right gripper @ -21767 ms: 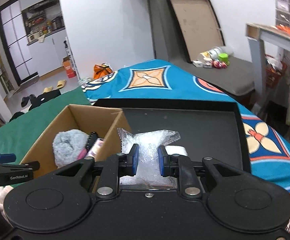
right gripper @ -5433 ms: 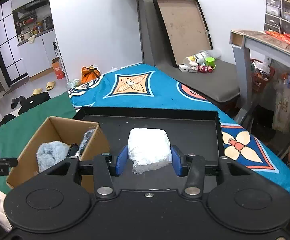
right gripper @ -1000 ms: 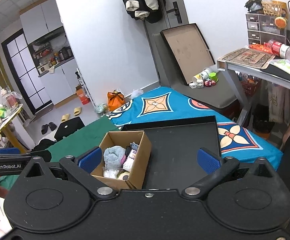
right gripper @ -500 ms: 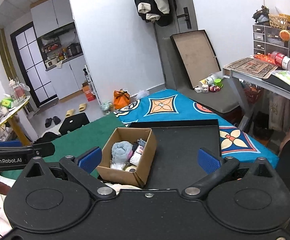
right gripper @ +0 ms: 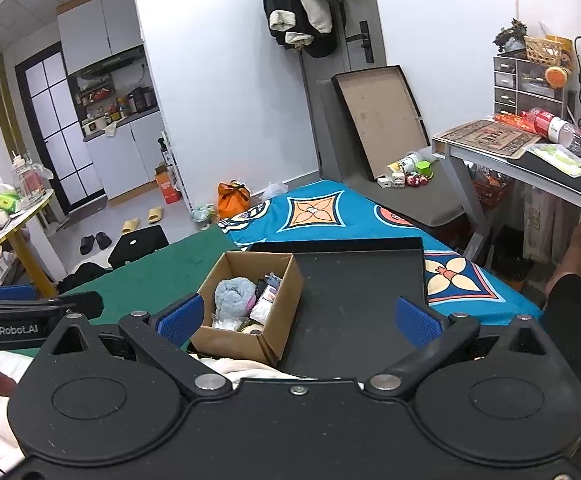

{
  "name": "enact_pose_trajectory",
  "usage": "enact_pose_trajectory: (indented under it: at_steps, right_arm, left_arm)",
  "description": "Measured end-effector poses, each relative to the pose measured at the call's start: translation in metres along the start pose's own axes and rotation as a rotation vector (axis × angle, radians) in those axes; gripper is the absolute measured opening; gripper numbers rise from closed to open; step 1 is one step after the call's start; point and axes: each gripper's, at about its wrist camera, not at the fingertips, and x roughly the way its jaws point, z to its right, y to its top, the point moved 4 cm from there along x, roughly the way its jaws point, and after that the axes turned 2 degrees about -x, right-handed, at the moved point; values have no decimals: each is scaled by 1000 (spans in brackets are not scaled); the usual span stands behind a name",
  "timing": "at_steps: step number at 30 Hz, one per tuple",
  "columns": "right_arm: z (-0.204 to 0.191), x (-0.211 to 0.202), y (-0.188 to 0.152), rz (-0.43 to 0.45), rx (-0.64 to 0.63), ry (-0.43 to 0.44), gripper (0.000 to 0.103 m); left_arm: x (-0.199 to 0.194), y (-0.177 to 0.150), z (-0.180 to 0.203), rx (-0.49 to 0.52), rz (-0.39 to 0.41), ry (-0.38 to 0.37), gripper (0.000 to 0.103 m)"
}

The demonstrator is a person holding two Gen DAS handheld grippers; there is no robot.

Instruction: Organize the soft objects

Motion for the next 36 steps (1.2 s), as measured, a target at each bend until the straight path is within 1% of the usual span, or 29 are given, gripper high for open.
enact_pose_trajectory:
  at_steps: [6, 14, 36]
  right_arm:
    - [3, -2, -1, 4, 2, -8, 103]
    - [4, 0, -5, -11, -3, -21, 103]
    - [6, 2, -10, -20, -9, -21, 103]
  left_arm:
    - [-4, -3, 3, 2, 6, 0, 102]
    - [-1, -5, 5, 7, -4, 6, 102]
    - [2, -8, 9, 15, -15, 13, 102]
